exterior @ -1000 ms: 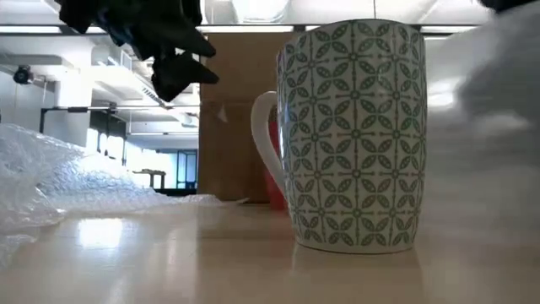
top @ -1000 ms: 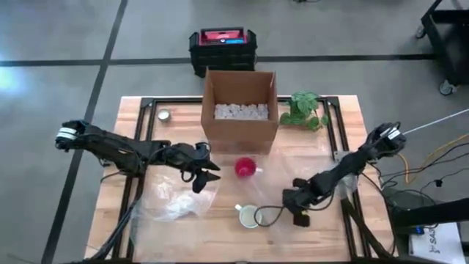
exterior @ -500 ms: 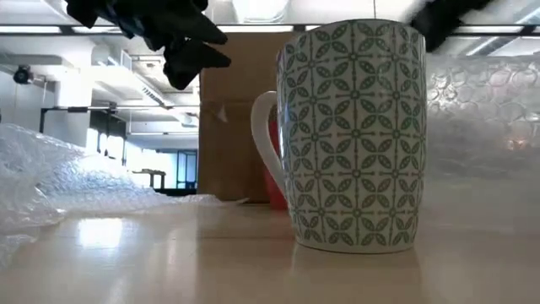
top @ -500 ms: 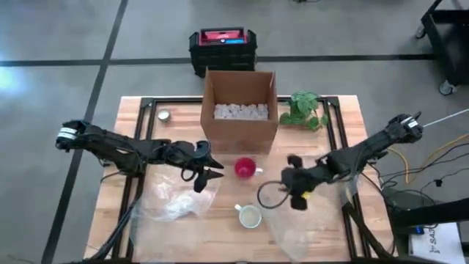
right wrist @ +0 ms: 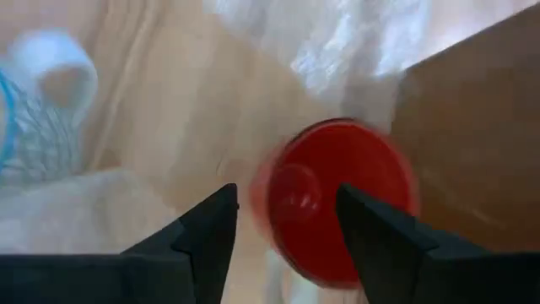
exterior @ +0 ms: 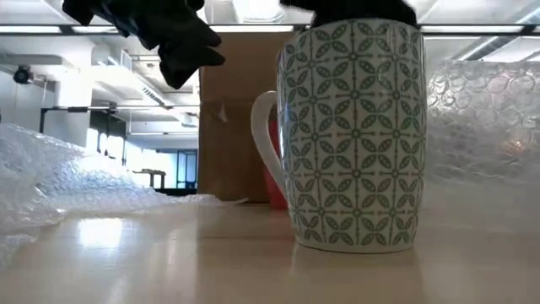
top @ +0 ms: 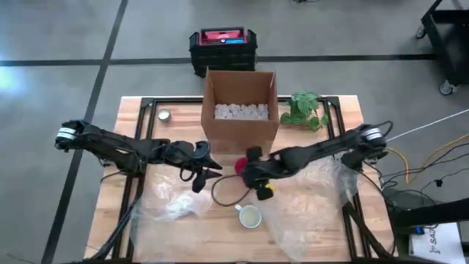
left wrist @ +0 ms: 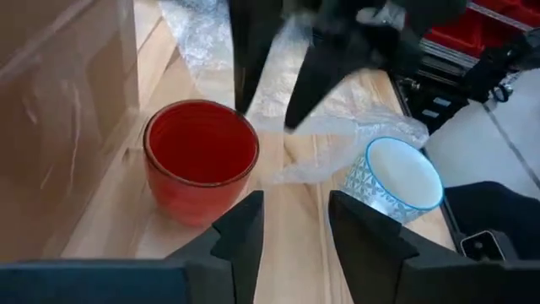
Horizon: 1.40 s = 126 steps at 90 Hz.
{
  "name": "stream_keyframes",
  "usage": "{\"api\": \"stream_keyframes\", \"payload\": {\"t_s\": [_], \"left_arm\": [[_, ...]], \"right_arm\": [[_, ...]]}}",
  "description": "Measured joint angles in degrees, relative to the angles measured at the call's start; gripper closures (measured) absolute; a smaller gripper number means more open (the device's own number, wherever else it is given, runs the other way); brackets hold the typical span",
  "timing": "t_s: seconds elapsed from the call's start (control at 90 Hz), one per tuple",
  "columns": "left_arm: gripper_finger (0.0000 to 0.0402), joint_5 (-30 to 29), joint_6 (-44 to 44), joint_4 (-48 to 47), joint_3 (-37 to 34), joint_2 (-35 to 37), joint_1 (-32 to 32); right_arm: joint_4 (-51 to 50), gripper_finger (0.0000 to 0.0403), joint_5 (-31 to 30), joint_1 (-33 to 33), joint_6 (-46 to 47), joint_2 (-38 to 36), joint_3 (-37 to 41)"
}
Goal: Wrap mug
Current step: Wrap the orange mug in bubble wrap
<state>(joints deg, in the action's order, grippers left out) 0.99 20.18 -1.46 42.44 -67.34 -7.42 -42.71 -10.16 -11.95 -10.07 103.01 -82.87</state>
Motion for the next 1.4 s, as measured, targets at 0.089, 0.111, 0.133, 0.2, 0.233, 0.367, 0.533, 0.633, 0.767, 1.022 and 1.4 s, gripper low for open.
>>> {"api": "stream_keyframes", "payload": {"t_s": [0.089,0.111,0.133,0.2,0.233,0.367,0.533,0.633,0.767,1.022,1.4], "left_arm": [[0.0284,0.04,0.0,-0.02,0.0,0.36,0.0],[0.0285,0.04,0.0,0.01,0.0,0.46,0.0],[0.0285,0.04,0.0,0.01,0.0,0.6,0.0],[0.0286,0.07,0.0,0.04,0.0,0.77,0.0],[0.0286,0.07,0.0,0.06,0.0,0.85,0.0],[0.0283,0.09,0.0,0.07,-0.02,0.95,-0.04],[0.029,0.09,-0.2,0.27,-0.02,0.95,-0.04],[0.0298,0.09,-0.2,0.29,-0.02,0.95,-0.04],[0.0308,-0.02,-0.22,0.29,-0.02,0.95,-0.04],[0.0326,-0.04,-0.22,0.25,-0.04,0.95,-0.04],[0.0328,-0.11,-1.68,1.23,-0.07,0.95,-0.04]], "right_arm": [[-2.55,0.0223,0.18,0.11,-0.51,3.65,-3.0],[-2.92,0.0225,0.14,0.11,-0.51,4.32,-3.46],[-3.13,0.0227,0.13,0.16,-0.53,4.92,-3.77],[-3.28,0.0235,0.11,0.33,-0.64,6.44,-4.12],[-3.32,0.0239,0.09,0.5,-0.66,7.04,-4.13],[-3.76,0.0274,0.1,1.15,-0.32,8.92,-4.13],[-3.47,0.0369,0.26,1.27,-2.6,9.26,-4.13],[-3.68,0.0392,-0.24,1.19,-3.53,9.0,-4.43],[-4.17,0.0398,-1.85,1.16,-2.42,5.78,-7.02],[-19.23,0.0401,-1.13,-2.36,13.34,-6.82,-8.44],[-26.4,0.0402,9.14,-14.08,46.83,-18.6,12.23]]}}
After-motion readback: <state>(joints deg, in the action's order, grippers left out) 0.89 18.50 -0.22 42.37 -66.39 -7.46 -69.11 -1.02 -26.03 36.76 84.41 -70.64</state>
